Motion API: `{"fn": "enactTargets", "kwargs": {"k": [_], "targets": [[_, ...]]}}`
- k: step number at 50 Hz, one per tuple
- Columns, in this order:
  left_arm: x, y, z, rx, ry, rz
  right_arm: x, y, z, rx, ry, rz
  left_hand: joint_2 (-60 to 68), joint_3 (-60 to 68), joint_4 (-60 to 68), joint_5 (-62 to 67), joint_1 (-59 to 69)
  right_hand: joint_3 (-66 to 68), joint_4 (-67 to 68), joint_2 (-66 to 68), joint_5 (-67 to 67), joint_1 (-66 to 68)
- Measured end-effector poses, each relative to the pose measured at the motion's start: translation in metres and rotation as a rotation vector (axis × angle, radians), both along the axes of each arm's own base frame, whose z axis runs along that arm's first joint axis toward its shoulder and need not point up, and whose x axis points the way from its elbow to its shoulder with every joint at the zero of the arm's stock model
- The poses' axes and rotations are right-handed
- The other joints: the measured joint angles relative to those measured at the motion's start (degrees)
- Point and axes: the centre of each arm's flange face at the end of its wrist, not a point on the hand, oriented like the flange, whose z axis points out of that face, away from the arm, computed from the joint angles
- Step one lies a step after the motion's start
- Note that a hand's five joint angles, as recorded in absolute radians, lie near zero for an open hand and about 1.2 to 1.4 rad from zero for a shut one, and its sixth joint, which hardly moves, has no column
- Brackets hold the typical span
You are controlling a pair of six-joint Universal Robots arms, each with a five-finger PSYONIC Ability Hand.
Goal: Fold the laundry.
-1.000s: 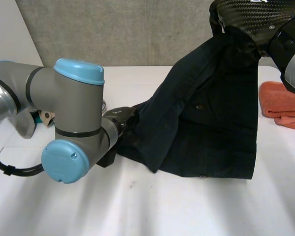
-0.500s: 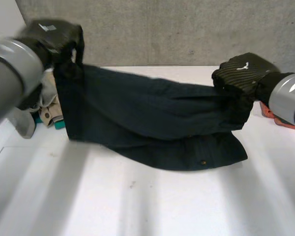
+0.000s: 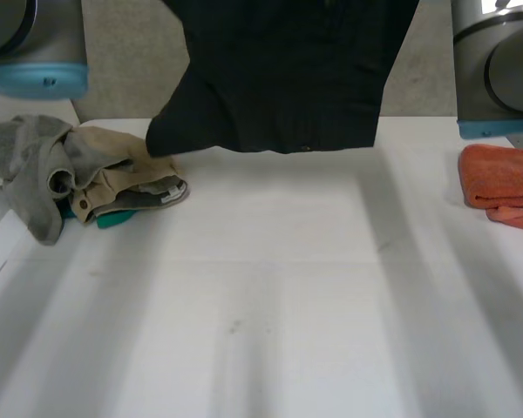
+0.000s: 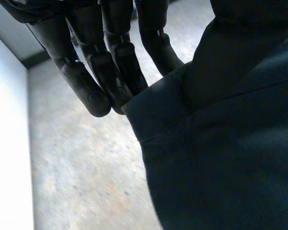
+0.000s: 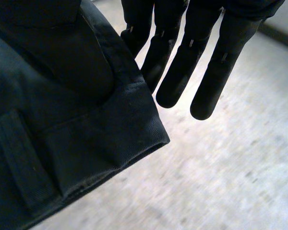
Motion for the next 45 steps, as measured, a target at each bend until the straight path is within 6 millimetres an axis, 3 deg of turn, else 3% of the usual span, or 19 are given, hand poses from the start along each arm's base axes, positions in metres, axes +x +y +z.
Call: {"fn": "enactTargets", "kwargs": {"k": [5, 9, 11, 12, 17, 22, 25, 29, 37, 41, 45], "targets": [[0.0, 0.001, -0.038, 0.131, -0.089, -0.025, -0.001, 0.002, -0.036, 0.168, 0.086, 0.033, 0.07, 0.0, 0.0, 0.0, 0.0, 0.0, 0.0, 0.0, 0.0, 0.0], [0.001, 0.005, -0.093, 0.304, -0.178, -0.044, -0.004, 0.009, -0.078, 0.318, 0.174, 0.079, 0.11, 0.0, 0.0, 0.0, 0.0, 0.0, 0.0, 0.0, 0.0, 0.0], [0.001, 0.007, -0.101, 0.329, -0.191, -0.047, -0.004, 0.011, -0.084, 0.335, 0.184, 0.087, 0.11, 0.0, 0.0, 0.0, 0.0, 0.0, 0.0, 0.0, 0.0, 0.0], [0.001, 0.016, -0.138, 0.443, -0.253, -0.058, -0.004, 0.02, -0.114, 0.432, 0.245, 0.135, 0.11, 0.0, 0.0, 0.0, 0.0, 0.0, 0.0, 0.0, 0.0, 0.0], [0.005, 0.042, -0.196, 0.628, -0.391, -0.067, -0.009, 0.042, -0.168, 0.616, 0.366, 0.182, 0.12, 0.0, 0.0, 0.0, 0.0, 0.0, 0.0, 0.0, 0.0, 0.0], [0.012, 0.08, -0.231, 0.786, -0.567, -0.068, -0.028, 0.071, -0.201, 0.803, 0.531, 0.135, 0.12, 0.0, 0.0, 0.0, 0.0, 0.0, 0.0, 0.0, 0.0, 0.0], [0.018, 0.103, -0.238, 0.857, -0.659, -0.073, -0.041, 0.087, -0.205, 0.88, 0.618, 0.104, 0.12, 0.0, 0.0, 0.0, 0.0, 0.0, 0.0, 0.0, 0.0, 0.0], [0.028, 0.141, -0.24, 0.961, -0.798, -0.091, -0.067, 0.124, -0.2, 1.033, 0.803, 0.073, 0.12, 0.0, 0.0, 0.0, 0.0, 0.0, 0.0, 0.0, 0.0, 0.0], [0.051, 0.222, -0.244, 1.198, -1.117, -0.19, -0.1, 0.185, -0.185, 1.243, 1.101, 0.186, 0.12, 0.0, 0.0, 0.0, 0.0, 0.0, 0.0, 0.0, 0.0, 0.0], [0.051, 0.24, -0.248, 1.242, -1.2, -0.239, -0.103, 0.192, -0.184, 1.264, 1.158, 0.243, 0.12, 0.0, 0.0, 0.0, 0.0, 0.0, 0.0, 0.0, 0.0, 0.0], [0.04, 0.228, -0.251, 1.219, -1.201, -0.221, -0.102, 0.181, -0.19, 1.275, 1.145, 0.242, 0.12, 0.0, 0.0, 0.01, 0.0, 0.0, 0.0, 0.0, 0.0, 0.0]]}}
